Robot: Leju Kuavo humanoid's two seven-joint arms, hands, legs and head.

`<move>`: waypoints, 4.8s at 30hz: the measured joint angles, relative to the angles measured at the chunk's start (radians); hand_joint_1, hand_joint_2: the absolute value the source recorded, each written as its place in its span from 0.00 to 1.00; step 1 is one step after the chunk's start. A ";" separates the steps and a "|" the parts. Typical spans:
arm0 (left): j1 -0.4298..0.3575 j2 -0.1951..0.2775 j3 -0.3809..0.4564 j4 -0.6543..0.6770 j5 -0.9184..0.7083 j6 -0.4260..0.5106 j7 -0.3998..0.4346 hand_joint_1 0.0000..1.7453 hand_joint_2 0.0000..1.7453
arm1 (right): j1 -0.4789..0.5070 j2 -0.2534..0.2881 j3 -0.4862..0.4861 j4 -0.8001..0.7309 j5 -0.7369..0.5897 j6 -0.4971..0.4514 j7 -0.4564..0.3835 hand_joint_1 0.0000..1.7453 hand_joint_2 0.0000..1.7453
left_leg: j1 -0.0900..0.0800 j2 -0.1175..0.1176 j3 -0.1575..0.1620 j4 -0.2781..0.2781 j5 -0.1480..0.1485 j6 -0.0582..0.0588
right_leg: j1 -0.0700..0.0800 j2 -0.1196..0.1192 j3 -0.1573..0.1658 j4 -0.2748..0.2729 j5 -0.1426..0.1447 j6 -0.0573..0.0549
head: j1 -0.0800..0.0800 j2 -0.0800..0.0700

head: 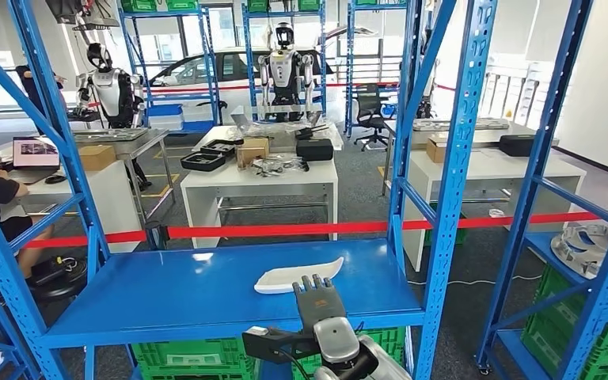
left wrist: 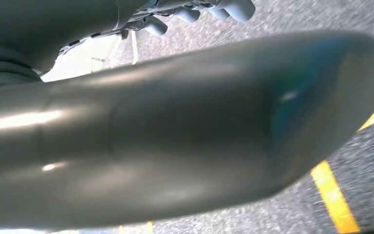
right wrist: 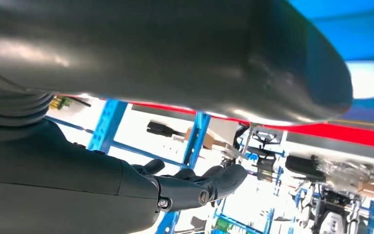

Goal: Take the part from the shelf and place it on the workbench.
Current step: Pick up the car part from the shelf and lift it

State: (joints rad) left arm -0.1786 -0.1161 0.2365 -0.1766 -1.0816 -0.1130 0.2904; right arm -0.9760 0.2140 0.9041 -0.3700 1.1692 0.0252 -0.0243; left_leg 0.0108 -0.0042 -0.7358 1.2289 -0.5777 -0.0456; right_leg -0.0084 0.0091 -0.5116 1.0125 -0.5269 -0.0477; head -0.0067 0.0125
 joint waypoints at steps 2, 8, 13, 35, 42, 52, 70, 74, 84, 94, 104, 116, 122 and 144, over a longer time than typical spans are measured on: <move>0.002 0.001 0.000 0.001 -0.001 0.000 0.001 0.00 0.00 | 0.001 0.000 0.000 0.000 0.000 0.000 0.002 0.00 0.00 | -0.001 0.007 0.014 -0.134 0.131 0.002 | -0.002 0.000 0.035 0.001 -0.034 0.010 | -0.002 0.000; -0.005 -0.001 0.001 0.001 -0.003 -0.002 0.007 0.00 0.00 | -0.001 0.006 0.002 0.000 -0.003 -0.002 0.008 0.00 0.00 | -0.004 0.007 0.055 -0.217 0.204 0.047 | 0.001 0.000 0.035 0.067 -0.038 0.048 | 0.001 0.000; -0.012 -0.001 0.002 0.000 -0.005 -0.003 0.012 0.00 0.00 | 0.017 0.004 0.003 0.000 -0.009 -0.001 0.008 0.00 0.00 | -0.006 -0.005 0.122 -0.221 0.144 0.062 | 0.003 -0.002 -0.159 0.278 -0.140 0.051 | 0.006 0.000; -0.012 -0.001 0.005 0.002 -0.006 -0.005 0.015 0.00 0.00 | 0.019 0.009 0.010 0.000 -0.011 0.007 0.005 0.00 0.00 | -0.003 0.008 0.051 -0.229 0.223 0.015 | 0.009 0.008 0.037 -0.010 -0.033 0.015 | -0.002 -0.002; -0.011 0.000 0.005 0.001 -0.010 -0.003 0.013 0.00 0.00 | 0.022 0.009 0.011 0.001 -0.016 0.007 0.006 0.00 0.00 | -0.002 0.001 0.113 -0.237 0.170 0.056 | 0.007 0.000 -0.124 0.244 -0.081 0.044 | 0.004 -0.002; -0.002 -0.003 0.012 0.000 0.003 0.020 0.011 0.00 0.00 | 0.036 0.007 0.014 0.003 -0.027 0.013 0.000 0.00 1.00 | -0.004 -0.009 0.190 -0.212 0.083 0.025 | 0.018 0.001 -0.142 0.012 0.113 0.018 | 0.004 -0.002; -0.016 -0.004 0.024 0.000 0.008 0.034 0.015 0.00 0.00 | 0.068 0.061 0.015 -0.015 -0.117 0.062 -0.103 0.00 1.00 | -0.006 -0.002 0.222 -0.248 0.072 0.018 | 0.018 0.009 -0.121 0.007 0.101 0.003 | 0.000 -0.001; -0.016 -0.004 0.025 0.000 0.007 0.034 0.015 0.00 0.00 | 0.072 0.061 0.016 -0.019 -0.125 0.062 -0.111 0.00 1.00 | -0.007 -0.002 0.226 -0.247 0.074 0.017 | 0.017 0.009 -0.121 0.007 0.102 0.005 | 0.000 -0.002; -0.017 -0.004 0.028 0.000 0.001 0.034 0.020 0.00 0.00 | 0.093 0.061 0.037 -0.033 -0.155 0.114 -0.102 0.00 1.00 | -0.008 -0.003 0.226 -0.247 0.073 0.018 | 0.016 0.009 -0.120 0.005 0.102 0.005 | 0.000 -0.002; -0.017 -0.004 0.029 0.000 0.000 0.034 0.021 0.00 0.00 | 0.100 0.063 0.050 -0.033 -0.158 0.131 -0.094 0.00 1.00 | -0.008 -0.002 0.226 -0.247 0.073 0.018 | 0.016 0.009 -0.120 0.005 0.102 0.005 | 0.000 -0.001; -0.013 -0.004 0.030 0.001 0.000 0.044 0.021 0.00 0.00 | 0.106 0.061 0.083 -0.033 -0.200 0.157 -0.091 0.00 1.00 | -0.008 -0.002 0.226 -0.247 0.073 0.018 | 0.016 0.009 -0.121 0.005 0.102 0.005 | 0.000 -0.002; -0.012 -0.004 0.030 0.001 -0.001 0.044 0.021 0.00 0.00 | 0.111 0.060 0.099 -0.033 -0.206 0.184 -0.082 0.00 1.00 | -0.008 -0.002 0.226 -0.247 0.073 0.018 | 0.016 0.009 -0.121 0.005 0.102 0.005 | 0.000 -0.002; -0.012 -0.004 0.036 0.002 -0.006 0.051 0.021 0.00 0.00 | 0.134 0.046 0.150 -0.028 -0.207 0.262 -0.049 0.00 1.00 | -0.008 -0.002 0.226 -0.247 0.073 0.018 | 0.016 0.009 -0.121 0.005 0.102 0.005 | 0.000 -0.001; 0.000 -0.004 0.048 0.003 -0.029 0.064 0.030 0.00 0.00 | 0.175 -0.026 0.296 0.058 -0.159 0.350 0.168 1.00 1.00 | -0.008 -0.002 0.233 -0.247 0.066 0.021 | 0.016 0.008 -0.106 0.004 0.095 0.010 | 0.000 -0.001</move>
State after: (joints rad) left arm -0.1789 -0.1205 0.2842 -0.1732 -1.1109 -0.0495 0.3201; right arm -0.8008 0.1883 1.1999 -0.3122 1.0103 0.3754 0.1433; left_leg 0.0027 -0.0065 -0.5029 0.9818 -0.5119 -0.0244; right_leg 0.0080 0.0170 -0.6172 1.0160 -0.4317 -0.0379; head -0.0065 0.0111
